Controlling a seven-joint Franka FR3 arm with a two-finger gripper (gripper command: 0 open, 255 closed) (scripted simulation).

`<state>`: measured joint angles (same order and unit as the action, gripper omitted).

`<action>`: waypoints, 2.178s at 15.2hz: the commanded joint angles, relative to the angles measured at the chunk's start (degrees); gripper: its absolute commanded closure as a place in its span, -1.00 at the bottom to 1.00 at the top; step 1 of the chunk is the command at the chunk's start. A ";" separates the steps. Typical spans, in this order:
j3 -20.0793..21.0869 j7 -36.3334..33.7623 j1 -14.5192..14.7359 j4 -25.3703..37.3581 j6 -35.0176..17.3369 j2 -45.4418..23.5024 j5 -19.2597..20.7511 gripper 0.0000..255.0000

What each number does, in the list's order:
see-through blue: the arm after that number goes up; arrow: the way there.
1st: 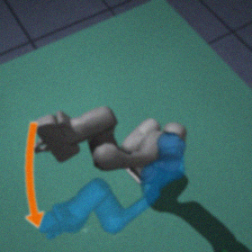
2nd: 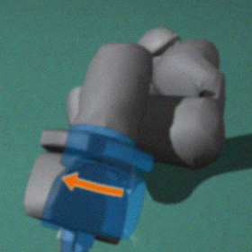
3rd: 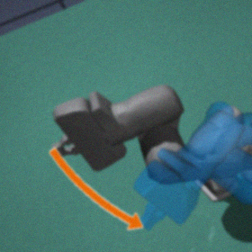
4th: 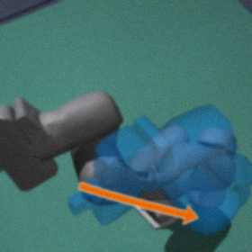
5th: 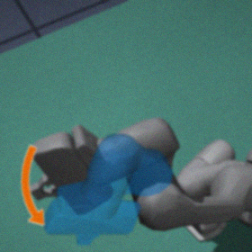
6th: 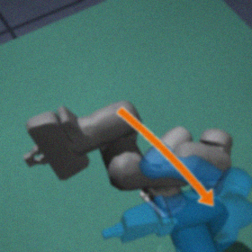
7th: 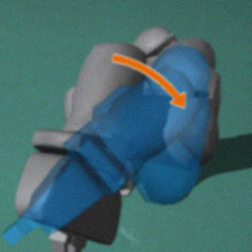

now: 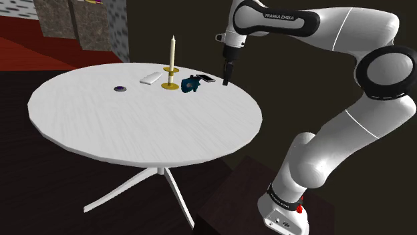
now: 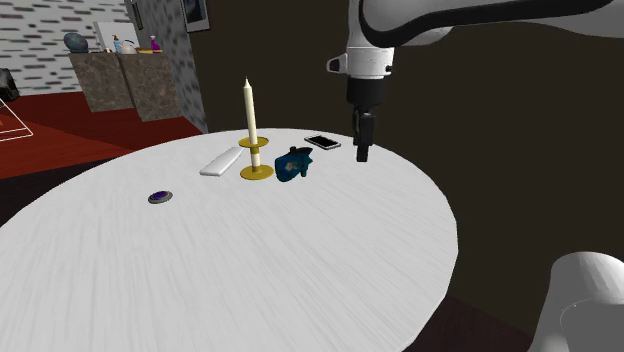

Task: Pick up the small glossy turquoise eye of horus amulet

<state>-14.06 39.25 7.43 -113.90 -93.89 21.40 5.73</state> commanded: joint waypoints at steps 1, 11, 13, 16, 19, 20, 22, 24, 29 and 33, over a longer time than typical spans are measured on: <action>-2.17 7.05 1.02 5.00 -0.24 -5.42 -1.12 -1.00; -5.69 36.80 1.10 32.91 4.47 -31.99 -11.08 -1.00; -5.07 41.24 0.12 39.61 6.63 -37.21 -12.89 -1.00; -4.89 41.23 0.34 36.23 3.96 -36.46 -12.61 -1.00; -4.84 41.27 0.60 33.14 1.39 -35.91 -12.44 -1.00; -4.83 41.28 0.67 32.17 0.56 -35.76 -12.40 -1.00; -4.82 41.29 0.71 31.61 0.08 -35.68 -12.38 -1.00; -4.80 41.25 0.74 31.58 0.00 -35.74 -12.39 1.00; -4.82 41.31 0.70 31.60 0.01 -35.74 -12.39 1.00; -4.84 41.27 0.65 32.57 0.91 -35.82 -12.42 1.00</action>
<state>-18.90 80.55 8.08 -81.70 -93.41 -14.46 -6.70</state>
